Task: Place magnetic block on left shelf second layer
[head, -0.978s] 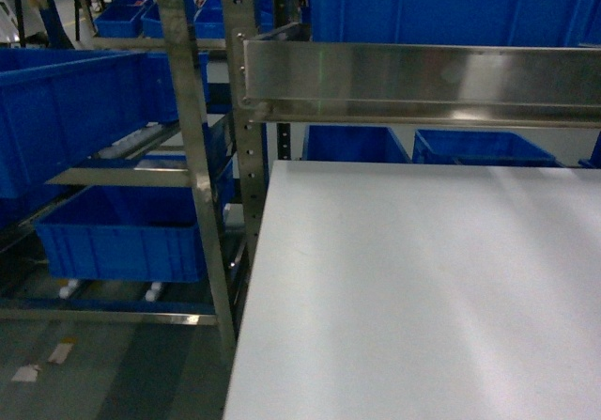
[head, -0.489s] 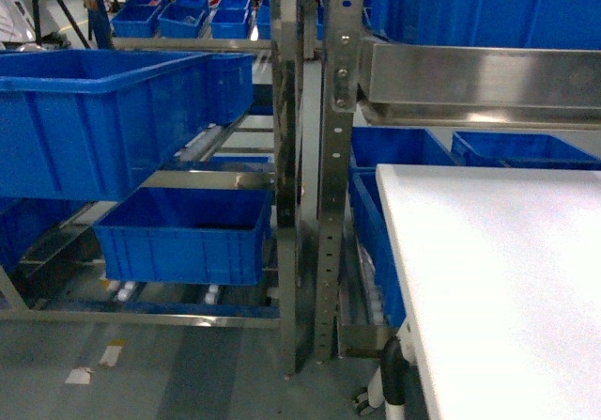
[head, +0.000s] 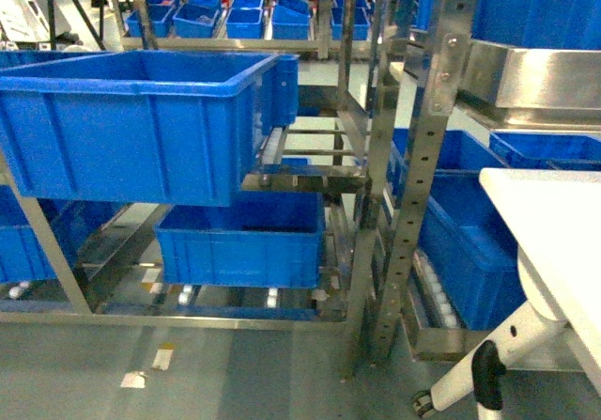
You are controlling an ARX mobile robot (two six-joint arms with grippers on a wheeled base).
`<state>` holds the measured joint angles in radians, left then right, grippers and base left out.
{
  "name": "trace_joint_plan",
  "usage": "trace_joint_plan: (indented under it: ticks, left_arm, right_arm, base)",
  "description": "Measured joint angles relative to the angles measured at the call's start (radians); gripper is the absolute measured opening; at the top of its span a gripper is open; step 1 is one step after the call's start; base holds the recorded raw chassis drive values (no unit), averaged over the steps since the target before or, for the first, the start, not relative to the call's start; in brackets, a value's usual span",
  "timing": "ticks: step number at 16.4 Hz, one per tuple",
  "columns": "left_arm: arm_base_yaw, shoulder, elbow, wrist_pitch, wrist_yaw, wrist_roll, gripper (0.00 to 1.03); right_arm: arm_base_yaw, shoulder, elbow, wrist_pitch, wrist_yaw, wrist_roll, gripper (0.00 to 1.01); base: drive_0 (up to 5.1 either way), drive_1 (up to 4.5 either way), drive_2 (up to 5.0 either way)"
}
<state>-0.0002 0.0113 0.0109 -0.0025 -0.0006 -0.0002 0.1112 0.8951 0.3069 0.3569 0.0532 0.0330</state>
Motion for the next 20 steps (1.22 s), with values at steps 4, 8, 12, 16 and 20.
trace_joint_plan:
  ticks: [4,8,12,16,20]
  left_arm:
    - [0.000,0.000,0.000,-0.001,0.000,0.000,0.98]
    - [0.000,0.000,0.000,-0.001,-0.001,0.000,0.98]
    - [0.000,0.000,0.000,0.000,0.000,0.000,0.98]
    - [0.000,0.000,0.000,-0.001,-0.002,0.000,0.98]
    - [0.000,0.000,0.000,0.000,0.001,0.000,0.98]
  right_arm:
    - [0.000,0.000,0.000,0.002,0.000,0.000,0.46]
    - [0.000,0.000,0.000,0.004,0.000,0.000,0.46]
    - [0.000,-0.001,0.000,0.003,0.000,0.000,0.46]
    - [0.000,0.000,0.000,0.003,0.000,0.000,0.46]
    - [0.000,0.000,0.000,0.003,0.000,0.000,0.46]
  base:
    - [-5.1,2.37,2.4]
    - [-5.1,2.37,2.4]
    - [-5.1,2.37,2.4]
    - [-5.1,2.39,2.4]
    - [-5.0,2.44,2.4]
